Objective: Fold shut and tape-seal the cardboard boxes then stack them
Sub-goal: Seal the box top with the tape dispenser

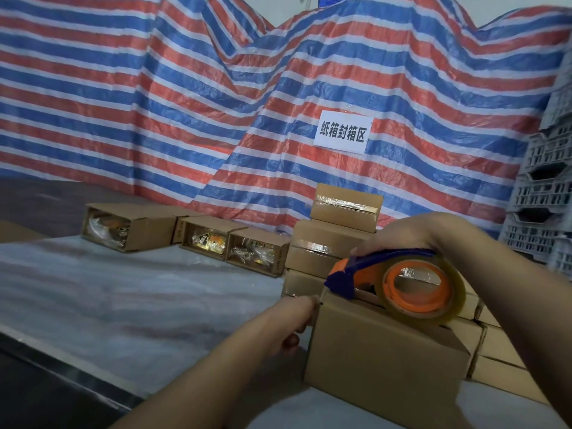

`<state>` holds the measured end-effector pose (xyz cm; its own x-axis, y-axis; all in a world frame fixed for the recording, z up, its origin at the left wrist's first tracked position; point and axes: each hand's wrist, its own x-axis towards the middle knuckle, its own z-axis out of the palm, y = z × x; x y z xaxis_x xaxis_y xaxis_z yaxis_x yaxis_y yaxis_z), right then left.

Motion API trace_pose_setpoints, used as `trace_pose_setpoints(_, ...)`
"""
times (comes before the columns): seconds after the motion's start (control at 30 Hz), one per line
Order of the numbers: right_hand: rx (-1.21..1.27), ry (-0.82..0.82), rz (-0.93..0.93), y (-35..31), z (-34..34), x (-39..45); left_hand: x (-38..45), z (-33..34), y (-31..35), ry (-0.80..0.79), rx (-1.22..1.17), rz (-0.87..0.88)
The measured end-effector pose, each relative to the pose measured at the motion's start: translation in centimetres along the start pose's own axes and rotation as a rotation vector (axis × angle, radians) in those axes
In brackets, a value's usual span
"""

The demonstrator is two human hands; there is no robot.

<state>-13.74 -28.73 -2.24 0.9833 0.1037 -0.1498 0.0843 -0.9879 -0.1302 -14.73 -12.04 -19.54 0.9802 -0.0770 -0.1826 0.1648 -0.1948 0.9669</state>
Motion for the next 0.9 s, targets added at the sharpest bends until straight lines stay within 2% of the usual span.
trace_pose_setpoints(0.1, -0.01, -0.01, -0.015, 0.1, -0.1, 0.1, 0.3, -0.7, -0.8, 0.065, 0.13, 0.059)
trace_pose_setpoints(0.2, 0.002, -0.017, -0.007, 0.2, 0.0, 0.3, 0.3, -0.9, -1.2, 0.2, 0.038, 0.352)
trace_pose_setpoints(0.3, 0.029, -0.031, -0.016, 0.2, 0.1, 0.4, -0.9, 0.1, -1.3, 0.078, -0.002, 0.536)
trace_pose_setpoints(0.43, -0.013, -0.016, -0.037, 0.0, 0.1, 0.0, -1.1, 1.7, -2.1, -0.044, 0.021, 0.586)
trace_pose_setpoints(0.6, -0.028, -0.004, -0.047, -0.1, 0.1, 0.0, -1.4, 1.8, -1.5, -0.02, 0.055, 0.634)
trace_pose_setpoints(0.73, -0.015, -0.043, -0.05, -0.1, -0.2, -0.1, -1.5, 1.6, -1.8, 0.008, 0.135, 0.602)
trace_pose_setpoints(0.77, 0.003, -0.055, -0.038, 0.0, -0.2, -0.2, -1.4, 1.6, -1.9, 0.047, 0.189, 0.61)
trace_pose_setpoints(0.87, 0.076, -0.094, 0.006, 0.1, -0.5, -0.1, -1.3, 1.3, -1.4, 0.249, 0.592, 0.679)
trace_pose_setpoints(0.9, 0.08, -0.104, 0.022, 0.1, -0.8, -0.1, -1.4, 1.2, -1.2, 0.281, 0.663, 0.687)
